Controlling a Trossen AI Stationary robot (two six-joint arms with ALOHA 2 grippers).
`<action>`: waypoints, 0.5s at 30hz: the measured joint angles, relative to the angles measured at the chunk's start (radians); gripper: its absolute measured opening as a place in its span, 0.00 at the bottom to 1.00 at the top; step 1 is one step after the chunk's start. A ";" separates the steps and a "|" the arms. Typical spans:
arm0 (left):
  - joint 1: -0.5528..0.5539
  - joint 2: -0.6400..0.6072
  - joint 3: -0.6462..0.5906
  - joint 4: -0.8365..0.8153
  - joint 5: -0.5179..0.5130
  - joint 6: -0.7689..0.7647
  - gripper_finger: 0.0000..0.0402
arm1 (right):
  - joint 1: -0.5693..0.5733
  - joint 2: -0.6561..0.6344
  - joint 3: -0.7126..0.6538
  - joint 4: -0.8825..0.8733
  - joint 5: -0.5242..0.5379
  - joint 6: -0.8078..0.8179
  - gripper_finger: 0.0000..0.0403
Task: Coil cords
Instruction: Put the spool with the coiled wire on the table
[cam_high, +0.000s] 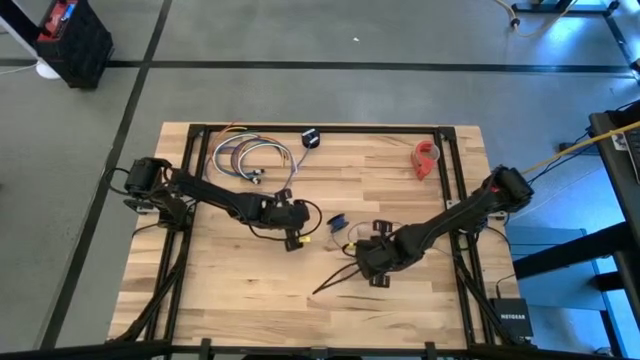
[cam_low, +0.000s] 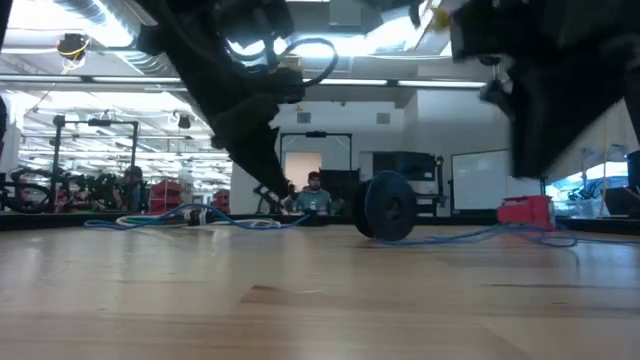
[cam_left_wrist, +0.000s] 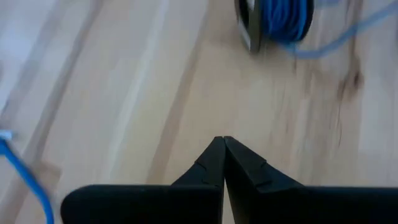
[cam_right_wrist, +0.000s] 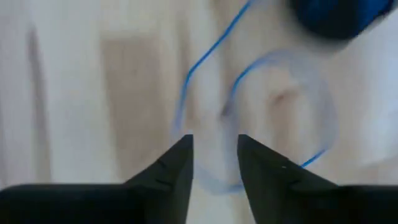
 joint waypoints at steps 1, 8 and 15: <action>0.004 0.000 -0.003 0.032 0.000 0.012 0.00 | 0.001 -0.004 -0.002 0.019 0.081 -0.029 0.34; 0.039 0.010 -0.044 0.274 0.001 0.095 0.00 | -0.061 0.018 -0.145 0.281 0.436 -0.042 0.38; 0.100 0.115 -0.053 0.492 0.066 0.176 0.00 | -0.145 0.018 -0.279 0.591 0.356 -0.112 0.37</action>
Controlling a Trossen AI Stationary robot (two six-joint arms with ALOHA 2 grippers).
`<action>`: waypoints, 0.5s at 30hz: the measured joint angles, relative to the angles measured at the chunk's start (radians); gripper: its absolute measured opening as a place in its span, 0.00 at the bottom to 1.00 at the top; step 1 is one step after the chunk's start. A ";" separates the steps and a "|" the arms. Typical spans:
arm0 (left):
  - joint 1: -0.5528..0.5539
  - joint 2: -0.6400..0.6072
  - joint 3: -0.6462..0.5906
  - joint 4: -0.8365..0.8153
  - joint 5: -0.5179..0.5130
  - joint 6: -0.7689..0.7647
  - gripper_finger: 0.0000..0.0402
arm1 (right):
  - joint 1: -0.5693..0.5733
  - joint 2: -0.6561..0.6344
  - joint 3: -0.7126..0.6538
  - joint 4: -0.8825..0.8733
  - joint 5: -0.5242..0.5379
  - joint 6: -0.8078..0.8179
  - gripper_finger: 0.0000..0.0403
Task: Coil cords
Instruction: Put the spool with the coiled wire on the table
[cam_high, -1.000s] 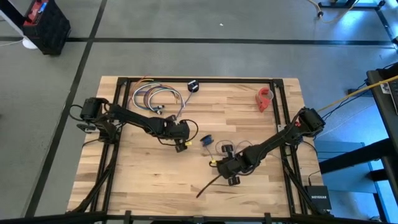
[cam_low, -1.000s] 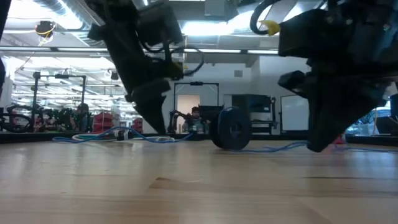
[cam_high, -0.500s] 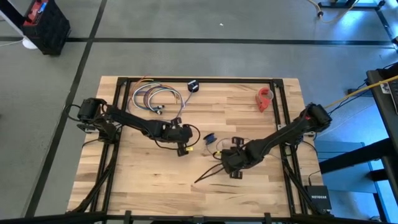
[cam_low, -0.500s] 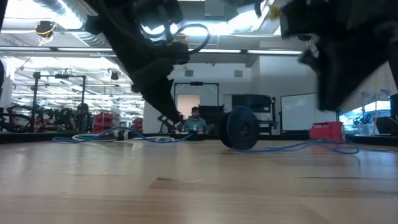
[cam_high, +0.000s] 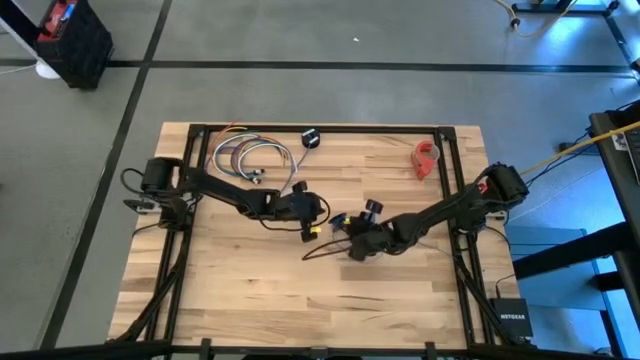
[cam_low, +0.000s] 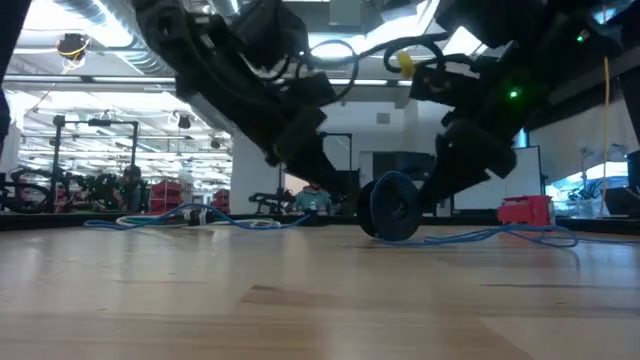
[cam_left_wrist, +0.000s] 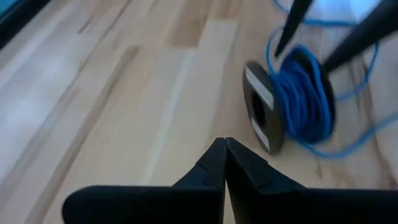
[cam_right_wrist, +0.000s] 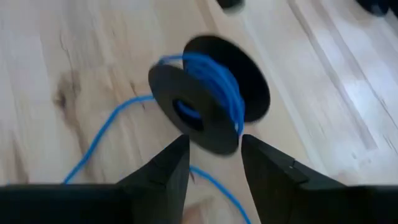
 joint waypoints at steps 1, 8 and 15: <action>0.008 0.013 0.000 0.033 0.012 0.006 0.00 | -0.011 0.000 -0.011 0.029 -0.001 -0.007 0.37; 0.011 0.039 0.000 0.148 0.154 0.020 0.00 | -0.095 0.014 -0.071 0.234 -0.001 -0.133 0.37; -0.022 0.030 0.003 0.146 0.161 0.011 0.00 | -0.180 0.136 -0.064 0.458 -0.122 -0.281 0.37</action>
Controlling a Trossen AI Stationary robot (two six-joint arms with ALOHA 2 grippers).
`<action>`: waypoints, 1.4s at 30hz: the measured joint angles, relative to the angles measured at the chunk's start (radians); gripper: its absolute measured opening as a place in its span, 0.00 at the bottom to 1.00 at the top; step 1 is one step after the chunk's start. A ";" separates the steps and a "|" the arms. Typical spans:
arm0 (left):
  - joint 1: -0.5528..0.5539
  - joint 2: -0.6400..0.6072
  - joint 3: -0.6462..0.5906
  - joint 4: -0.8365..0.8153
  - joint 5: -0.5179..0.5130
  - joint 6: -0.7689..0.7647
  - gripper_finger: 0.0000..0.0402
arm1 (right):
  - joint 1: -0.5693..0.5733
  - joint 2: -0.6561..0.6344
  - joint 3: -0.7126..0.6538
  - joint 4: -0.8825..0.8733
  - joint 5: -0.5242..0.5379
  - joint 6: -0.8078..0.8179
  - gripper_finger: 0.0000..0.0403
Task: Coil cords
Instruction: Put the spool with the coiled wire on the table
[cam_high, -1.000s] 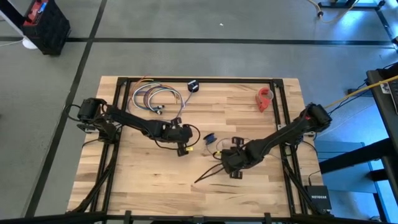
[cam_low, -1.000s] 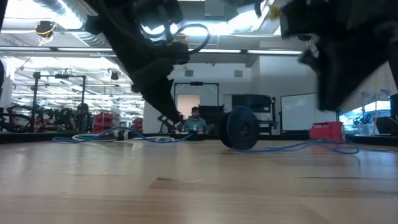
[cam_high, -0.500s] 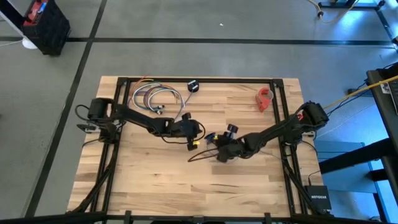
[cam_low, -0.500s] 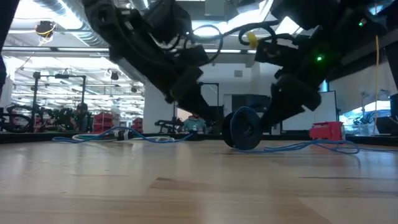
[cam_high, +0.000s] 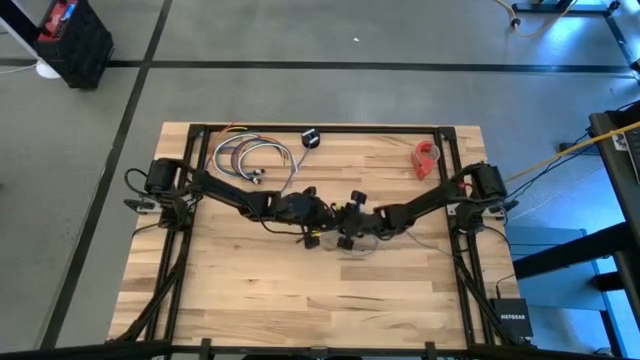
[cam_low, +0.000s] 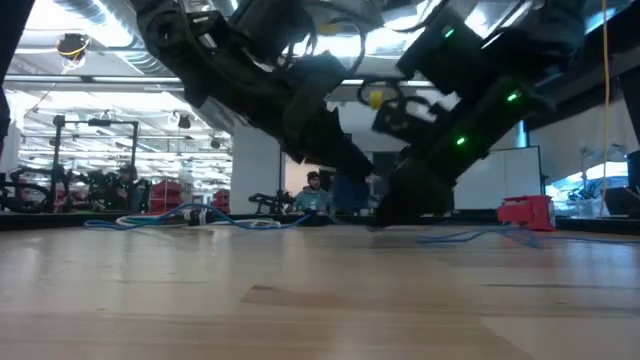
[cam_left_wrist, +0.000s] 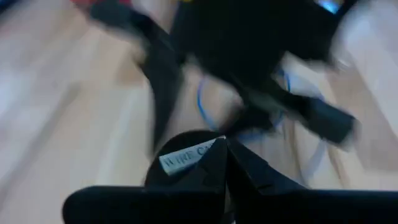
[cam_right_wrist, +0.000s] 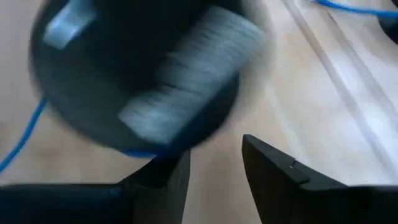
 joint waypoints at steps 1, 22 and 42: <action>0.000 0.000 0.000 -0.028 0.001 -0.009 0.00 | -0.007 0.003 0.006 -0.032 0.002 -0.004 0.37; 0.027 -0.115 0.020 -0.231 0.031 -0.019 0.12 | 0.147 -0.153 0.139 -0.711 -0.020 0.257 0.38; 0.036 0.066 0.351 -0.645 -0.024 0.234 0.38 | 0.417 -0.357 -0.134 -0.662 0.204 0.613 0.38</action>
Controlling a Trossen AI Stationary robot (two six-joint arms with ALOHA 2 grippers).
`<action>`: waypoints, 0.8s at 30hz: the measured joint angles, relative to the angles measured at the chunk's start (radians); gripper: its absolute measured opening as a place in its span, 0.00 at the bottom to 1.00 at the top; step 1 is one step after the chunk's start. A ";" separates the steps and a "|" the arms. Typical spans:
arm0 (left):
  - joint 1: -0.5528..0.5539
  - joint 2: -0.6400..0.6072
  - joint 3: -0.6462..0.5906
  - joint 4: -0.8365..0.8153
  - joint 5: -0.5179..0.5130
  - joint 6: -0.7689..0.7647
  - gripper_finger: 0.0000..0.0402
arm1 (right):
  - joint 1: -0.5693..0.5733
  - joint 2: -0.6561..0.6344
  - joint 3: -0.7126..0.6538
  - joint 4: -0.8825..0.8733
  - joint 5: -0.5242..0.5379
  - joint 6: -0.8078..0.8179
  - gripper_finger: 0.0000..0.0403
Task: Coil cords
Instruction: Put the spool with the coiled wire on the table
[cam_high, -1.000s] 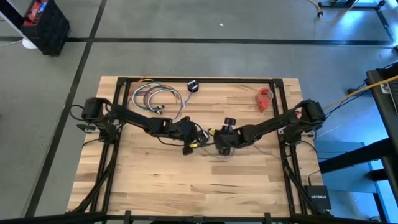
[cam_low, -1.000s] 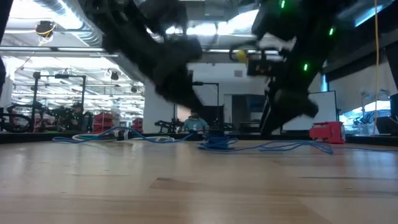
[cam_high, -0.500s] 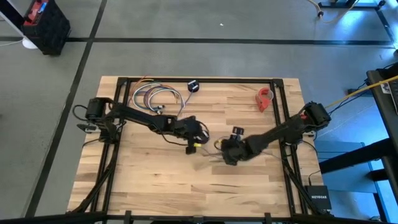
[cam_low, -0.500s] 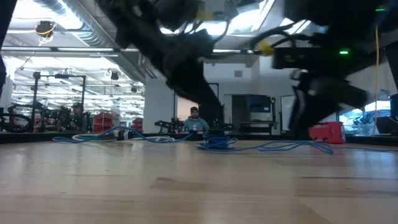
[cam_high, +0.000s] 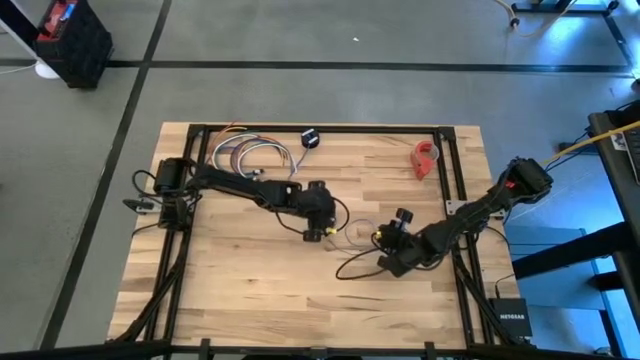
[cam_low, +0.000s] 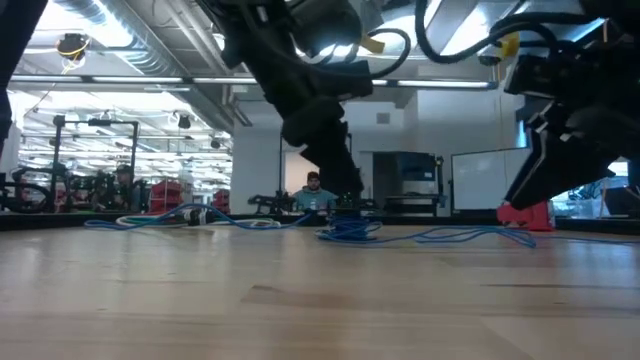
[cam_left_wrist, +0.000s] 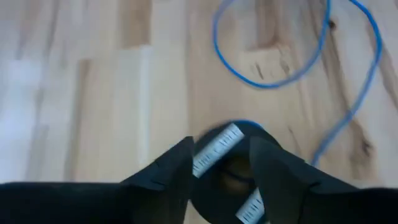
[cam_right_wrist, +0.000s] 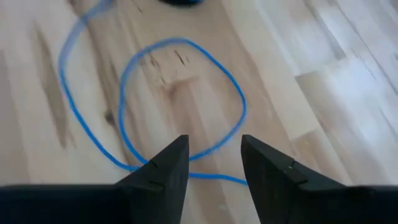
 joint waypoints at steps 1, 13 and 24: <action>0.001 -0.002 0.000 0.010 0.000 0.008 0.35 | 0.004 0.000 -0.003 0.017 0.007 0.001 0.38; 0.038 0.042 0.251 -0.353 0.108 0.068 0.02 | 0.011 0.002 -0.006 0.038 0.115 -0.001 0.38; 0.036 0.190 0.260 -0.349 0.095 0.091 0.00 | 0.012 0.004 -0.006 0.064 0.114 0.002 0.38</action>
